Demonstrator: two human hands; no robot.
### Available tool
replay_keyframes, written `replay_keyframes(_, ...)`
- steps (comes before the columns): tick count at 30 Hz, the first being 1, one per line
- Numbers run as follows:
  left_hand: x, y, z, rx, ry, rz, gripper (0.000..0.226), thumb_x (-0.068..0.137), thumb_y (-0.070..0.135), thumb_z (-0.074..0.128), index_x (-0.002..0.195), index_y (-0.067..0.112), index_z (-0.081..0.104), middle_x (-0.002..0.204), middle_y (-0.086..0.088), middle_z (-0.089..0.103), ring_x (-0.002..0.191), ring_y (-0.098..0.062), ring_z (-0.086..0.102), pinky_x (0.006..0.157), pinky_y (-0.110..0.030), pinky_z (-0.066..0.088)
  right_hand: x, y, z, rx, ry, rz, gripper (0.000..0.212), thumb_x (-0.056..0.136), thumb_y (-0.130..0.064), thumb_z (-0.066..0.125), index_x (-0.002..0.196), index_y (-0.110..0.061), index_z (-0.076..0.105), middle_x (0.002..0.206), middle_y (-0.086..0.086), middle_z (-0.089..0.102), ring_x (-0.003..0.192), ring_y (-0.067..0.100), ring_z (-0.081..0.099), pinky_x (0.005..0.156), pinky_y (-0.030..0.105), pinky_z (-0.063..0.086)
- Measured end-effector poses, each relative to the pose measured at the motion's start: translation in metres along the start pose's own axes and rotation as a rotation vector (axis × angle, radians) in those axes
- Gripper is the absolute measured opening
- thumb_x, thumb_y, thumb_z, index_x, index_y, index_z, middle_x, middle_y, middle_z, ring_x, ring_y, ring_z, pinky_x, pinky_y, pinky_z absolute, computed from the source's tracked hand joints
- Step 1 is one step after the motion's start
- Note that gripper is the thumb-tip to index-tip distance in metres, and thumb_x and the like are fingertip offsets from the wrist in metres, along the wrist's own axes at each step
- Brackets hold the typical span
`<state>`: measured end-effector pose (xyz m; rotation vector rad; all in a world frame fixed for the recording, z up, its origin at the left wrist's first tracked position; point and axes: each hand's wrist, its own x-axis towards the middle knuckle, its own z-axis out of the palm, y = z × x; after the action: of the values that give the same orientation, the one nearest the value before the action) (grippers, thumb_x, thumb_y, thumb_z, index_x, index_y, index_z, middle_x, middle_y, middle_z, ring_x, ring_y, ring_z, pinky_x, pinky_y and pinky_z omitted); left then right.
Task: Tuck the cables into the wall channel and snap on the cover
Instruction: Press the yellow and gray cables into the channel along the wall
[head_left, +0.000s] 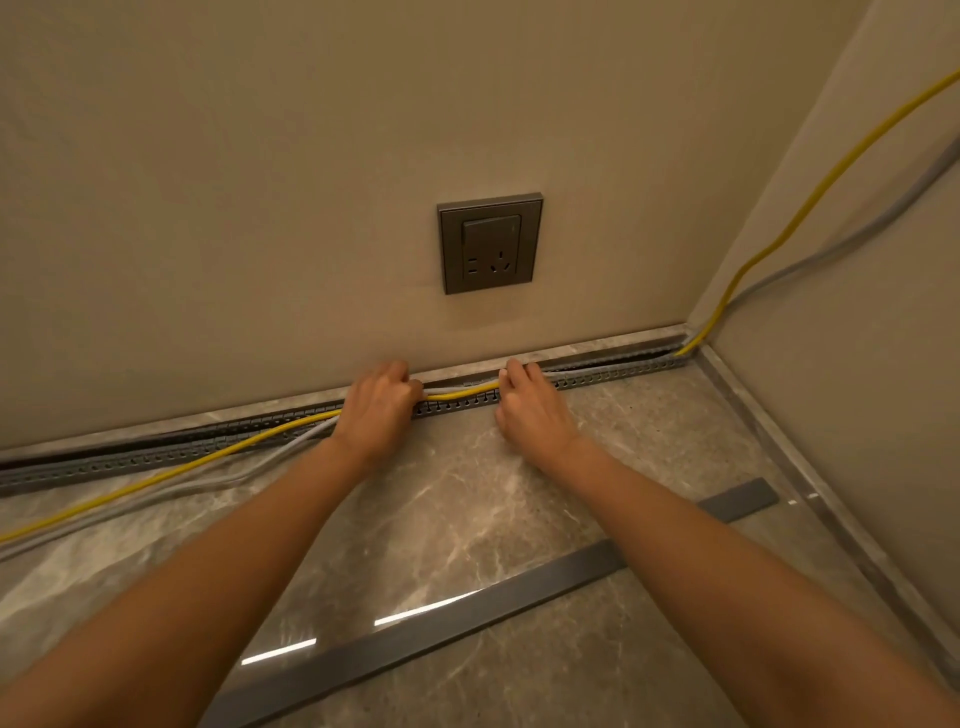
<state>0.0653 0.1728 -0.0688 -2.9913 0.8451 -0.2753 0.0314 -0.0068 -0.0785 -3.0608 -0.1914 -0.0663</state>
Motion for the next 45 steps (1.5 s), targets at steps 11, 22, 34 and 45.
replay_keyframes(11, 0.001, 0.036, 0.010, 0.082, 0.039, 0.150, 0.039, 0.041, 0.001, 0.086, 0.077, 0.004, 0.071, 0.066, -0.010, 0.067, 0.055, -0.027, 0.063, 0.047, -0.025, 0.050, -0.001, 0.002, 0.000, 0.035, -0.041, -0.007, 0.047, 0.093, -0.007, 0.044, 0.138, 0.005, 0.034, 0.139, 0.017, 0.037, 0.123, 0.030, 0.043, 0.104, 0.035, 0.038)
replay_keyframes(22, 0.012, 0.046, 0.001, 0.072, -0.005, 0.113, 0.034, 0.028, -0.001, 0.088, 0.046, 0.008, 0.060, 0.048, -0.009, 0.059, 0.037, -0.025, 0.056, 0.035, -0.020, 0.041, 0.009, 0.005, -0.010, 0.152, -0.070, 0.053, 0.036, 0.088, -0.006, 0.049, 0.123, -0.003, 0.058, 0.128, 0.013, 0.056, 0.116, 0.032, 0.054, 0.099, 0.037, 0.043)
replay_keyframes(34, 0.002, 0.052, -0.003, 0.057, -0.105, -0.010, 0.028, 0.068, -0.001, 0.072, 0.094, 0.004, 0.064, 0.096, -0.014, 0.066, 0.087, -0.029, 0.063, 0.072, -0.034, 0.050, 0.006, 0.002, -0.023, 0.206, -0.162, 0.115, 0.041, 0.085, -0.006, 0.052, 0.125, 0.001, 0.055, 0.133, 0.015, 0.051, 0.121, 0.032, 0.051, 0.102, 0.036, 0.042)
replay_keyframes(45, -0.029, 0.021, -0.003, -0.379, -0.035, -0.110, 0.053, 0.074, -0.017, 0.052, 0.126, -0.007, 0.049, 0.129, -0.027, 0.053, 0.119, -0.039, 0.052, 0.098, -0.042, 0.045, -0.006, -0.020, -0.028, 0.119, -0.115, 0.086, 0.040, 0.087, 0.002, 0.048, 0.126, 0.002, 0.050, 0.130, 0.019, 0.052, 0.120, 0.034, 0.051, 0.101, 0.039, 0.038)
